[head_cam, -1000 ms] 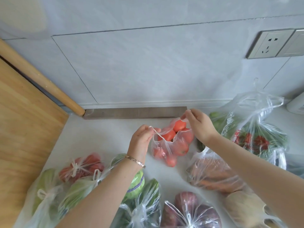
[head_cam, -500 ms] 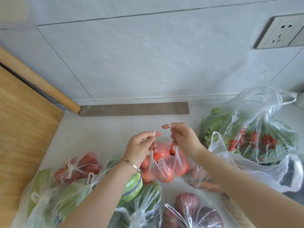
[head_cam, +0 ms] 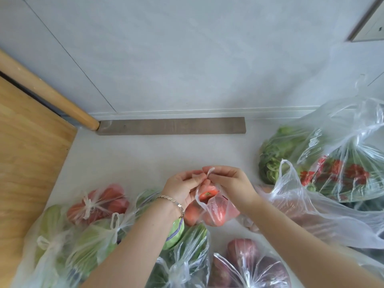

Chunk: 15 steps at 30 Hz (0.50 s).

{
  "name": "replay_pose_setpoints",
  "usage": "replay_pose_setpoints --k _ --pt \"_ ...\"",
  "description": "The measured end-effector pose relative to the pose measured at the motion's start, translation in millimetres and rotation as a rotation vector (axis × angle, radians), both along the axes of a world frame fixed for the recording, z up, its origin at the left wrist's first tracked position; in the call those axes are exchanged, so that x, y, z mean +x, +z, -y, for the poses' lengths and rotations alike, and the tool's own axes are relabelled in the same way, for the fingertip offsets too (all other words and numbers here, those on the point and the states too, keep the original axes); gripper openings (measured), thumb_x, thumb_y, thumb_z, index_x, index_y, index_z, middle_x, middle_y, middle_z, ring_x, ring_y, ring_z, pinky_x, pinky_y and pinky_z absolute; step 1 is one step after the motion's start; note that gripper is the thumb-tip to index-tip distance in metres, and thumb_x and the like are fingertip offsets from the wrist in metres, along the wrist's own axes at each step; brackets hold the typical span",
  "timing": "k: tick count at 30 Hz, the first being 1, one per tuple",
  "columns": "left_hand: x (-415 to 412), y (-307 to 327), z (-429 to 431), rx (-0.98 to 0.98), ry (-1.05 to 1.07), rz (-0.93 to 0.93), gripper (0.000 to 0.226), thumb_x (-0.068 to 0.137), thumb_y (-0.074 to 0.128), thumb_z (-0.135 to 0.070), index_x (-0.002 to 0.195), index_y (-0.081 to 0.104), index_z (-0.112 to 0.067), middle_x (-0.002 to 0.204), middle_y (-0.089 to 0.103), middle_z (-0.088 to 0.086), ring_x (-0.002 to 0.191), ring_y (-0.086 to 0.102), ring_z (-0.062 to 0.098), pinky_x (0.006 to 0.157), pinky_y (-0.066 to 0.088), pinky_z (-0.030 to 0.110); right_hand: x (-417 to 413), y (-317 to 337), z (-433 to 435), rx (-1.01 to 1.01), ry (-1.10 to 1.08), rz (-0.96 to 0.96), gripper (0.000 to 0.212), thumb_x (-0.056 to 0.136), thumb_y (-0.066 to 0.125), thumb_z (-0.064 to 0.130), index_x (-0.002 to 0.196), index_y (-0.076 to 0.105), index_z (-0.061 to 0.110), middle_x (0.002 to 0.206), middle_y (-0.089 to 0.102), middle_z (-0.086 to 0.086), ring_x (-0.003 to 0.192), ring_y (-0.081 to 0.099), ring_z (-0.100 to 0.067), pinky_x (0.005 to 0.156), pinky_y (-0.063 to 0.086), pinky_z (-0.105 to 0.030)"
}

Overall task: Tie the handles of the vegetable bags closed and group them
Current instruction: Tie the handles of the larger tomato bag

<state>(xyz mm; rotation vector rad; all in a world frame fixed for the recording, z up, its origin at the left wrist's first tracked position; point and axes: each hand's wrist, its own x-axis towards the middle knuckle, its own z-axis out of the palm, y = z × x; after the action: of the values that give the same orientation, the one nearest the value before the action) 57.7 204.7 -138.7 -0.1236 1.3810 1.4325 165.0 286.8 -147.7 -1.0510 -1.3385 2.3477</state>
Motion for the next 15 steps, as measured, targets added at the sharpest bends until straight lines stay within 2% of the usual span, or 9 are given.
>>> replay_pose_setpoints --k 3,6,7,8,9,11,13,15 --pt "2 -2 2 -0.030 -0.018 -0.075 0.008 0.078 0.060 0.009 0.075 0.062 0.002 0.052 0.067 0.007 0.046 0.065 0.014 0.048 0.055 0.021 4 -3 0 0.065 -0.011 0.033 0.017 0.079 0.061 -0.007 0.082 0.070 0.007 0.065 0.071 -0.005 0.062 0.068 -0.014 0.062 0.054 -0.021" --pt "3 -5 5 -0.131 -0.121 -0.331 0.008 0.071 0.073 -0.002 0.069 0.065 -0.004 0.054 0.068 0.003 0.049 0.065 0.015 0.050 0.055 0.022 3 -6 2 0.133 -0.054 0.097 0.006 0.080 0.064 -0.001 0.082 0.070 0.002 0.062 0.070 -0.011 0.061 0.067 -0.025 0.068 0.057 -0.033" --pt "3 -8 6 -0.148 -0.151 -0.406 0.011 0.071 0.074 -0.005 0.068 0.064 -0.005 0.050 0.067 0.000 0.047 0.065 0.014 0.047 0.054 0.021 3 -7 2 0.152 -0.086 0.123 0.006 0.081 0.065 0.002 0.079 0.070 0.003 0.059 0.069 -0.009 0.058 0.065 -0.024 0.064 0.057 -0.031" --pt "4 -7 7 -0.147 -0.160 -0.439 0.013 0.072 0.074 -0.006 0.068 0.062 -0.004 0.047 0.066 -0.001 0.045 0.064 0.013 0.046 0.054 0.021 3 -6 3 0.179 -0.123 0.164 0.008 0.081 0.065 0.005 0.075 0.070 0.006 0.053 0.067 -0.003 0.050 0.062 -0.016 0.053 0.054 -0.023" --pt "4 -7 8 -0.125 -0.166 -0.453 0.014 0.074 0.073 -0.009 0.068 0.060 -0.004 0.047 0.066 -0.002 0.046 0.064 0.014 0.049 0.055 0.024 3 -6 2 0.204 -0.158 0.207 0.010 0.082 0.064 0.008 0.073 0.069 0.009 0.047 0.064 0.003 0.041 0.057 -0.008 0.042 0.047 -0.017" --pt "5 -8 11 -0.100 -0.228 -0.564 0.020 0.080 0.067 -0.019 0.063 0.058 -0.012 0.048 0.063 -0.010 0.051 0.061 0.006 0.059 0.052 0.023 3 -7 0 0.203 -0.230 0.253 0.011 0.084 0.064 0.011 0.074 0.067 0.010 0.046 0.060 0.004 0.033 0.049 -0.004 0.035 0.039 -0.015" --pt "10 -3 13 -0.070 -0.307 -0.660 0.026 0.085 0.061 -0.024 0.061 0.054 -0.019 0.047 0.059 -0.015 0.050 0.055 -0.005 0.057 0.044 0.010 -1 -11 -2 0.239 -0.255 0.322 0.012 0.085 0.064 0.013 0.074 0.066 0.010 0.054 0.059 0.000 0.038 0.049 -0.007 0.040 0.041 -0.017" --pt "17 -2 15 -0.011 -0.349 -0.673 0.025 0.084 0.063 -0.017 0.063 0.049 -0.019 0.054 0.057 -0.011 0.054 0.056 0.001 0.060 0.043 0.012 -6 -17 -2 0.378 -0.186 0.425 0.008 0.083 0.067 0.017 0.077 0.068 0.011 0.061 0.060 0.002 0.050 0.052 -0.009 0.052 0.044 -0.021"
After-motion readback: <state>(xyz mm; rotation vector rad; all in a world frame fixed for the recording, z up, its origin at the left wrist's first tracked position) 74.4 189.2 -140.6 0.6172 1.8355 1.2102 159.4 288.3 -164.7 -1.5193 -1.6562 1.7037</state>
